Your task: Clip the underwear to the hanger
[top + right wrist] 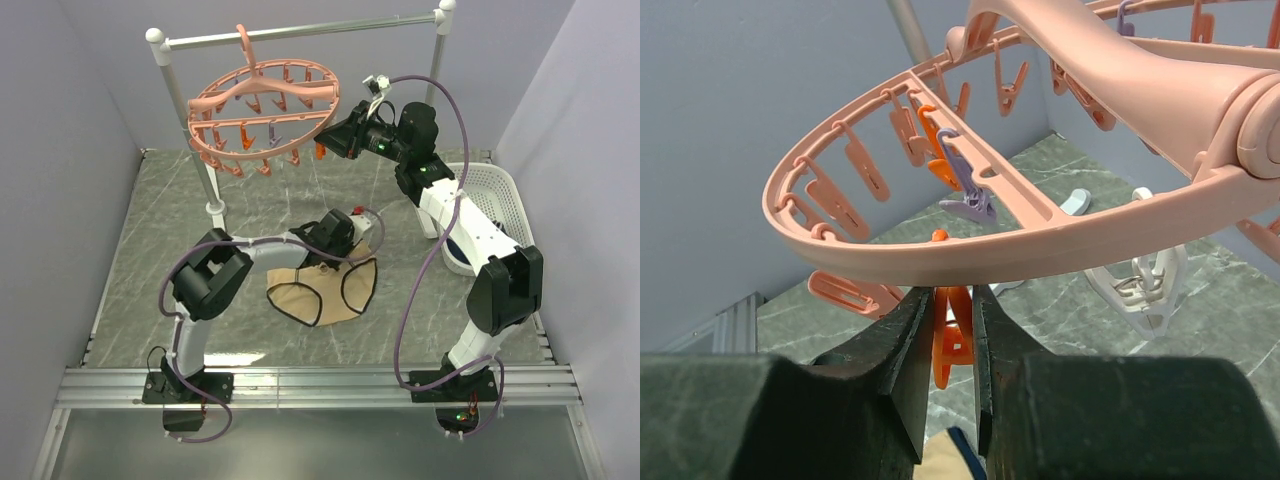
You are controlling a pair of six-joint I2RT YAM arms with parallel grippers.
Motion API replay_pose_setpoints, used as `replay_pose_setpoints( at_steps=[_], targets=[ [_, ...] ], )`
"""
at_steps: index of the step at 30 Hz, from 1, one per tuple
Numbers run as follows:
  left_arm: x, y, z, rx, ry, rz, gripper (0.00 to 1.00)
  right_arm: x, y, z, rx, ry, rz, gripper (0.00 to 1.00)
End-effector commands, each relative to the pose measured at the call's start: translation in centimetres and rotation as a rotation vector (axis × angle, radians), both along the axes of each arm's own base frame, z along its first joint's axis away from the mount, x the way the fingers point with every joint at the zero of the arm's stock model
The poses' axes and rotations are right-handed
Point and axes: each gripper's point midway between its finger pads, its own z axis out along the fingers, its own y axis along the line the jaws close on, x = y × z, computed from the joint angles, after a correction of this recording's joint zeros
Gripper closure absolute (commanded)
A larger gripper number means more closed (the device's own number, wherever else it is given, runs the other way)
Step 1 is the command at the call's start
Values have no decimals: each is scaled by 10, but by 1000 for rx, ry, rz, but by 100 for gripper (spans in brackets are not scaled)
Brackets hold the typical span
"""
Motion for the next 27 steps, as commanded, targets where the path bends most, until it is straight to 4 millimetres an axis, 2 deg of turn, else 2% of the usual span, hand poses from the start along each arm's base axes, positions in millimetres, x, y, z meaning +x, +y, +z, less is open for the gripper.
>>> replay_pose_setpoints(
  at_steps=[1, 6, 10, 11, 12, 16, 17, 19, 20, 27],
  targets=[
    [-2, 34, 3, 101, -76, 29, 99, -1, -2, 21, 26, -47, -5, 100],
    [7, 61, 45, 159, -293, 36, 100, 1, -2, 20, 32, -31, -8, 100],
    [14, 72, 82, 155, -497, 32, 100, 0, -2, 18, 39, -18, -6, 100],
    [8, 79, 77, 177, -516, 14, 100, -1, -2, 18, 41, -12, -5, 100],
    [13, 79, 103, 153, -614, 22, 100, -1, -2, 18, 43, -9, -5, 100],
    [7, 91, 140, 110, -798, 15, 100, -2, -2, 16, 46, 1, -1, 100],
    [1, 99, 135, 124, -819, -2, 100, -3, -1, 16, 48, 5, 5, 100],
    [-2, 101, 165, 99, -952, -22, 100, -4, -1, 14, 48, 8, 10, 100],
    [-4, 105, 163, 113, -971, -34, 100, -4, -1, 15, 51, 6, 12, 100],
    [-7, 114, 222, 49, -1191, -11, 100, -10, 0, 18, 54, -1, 34, 100]
  ],
)
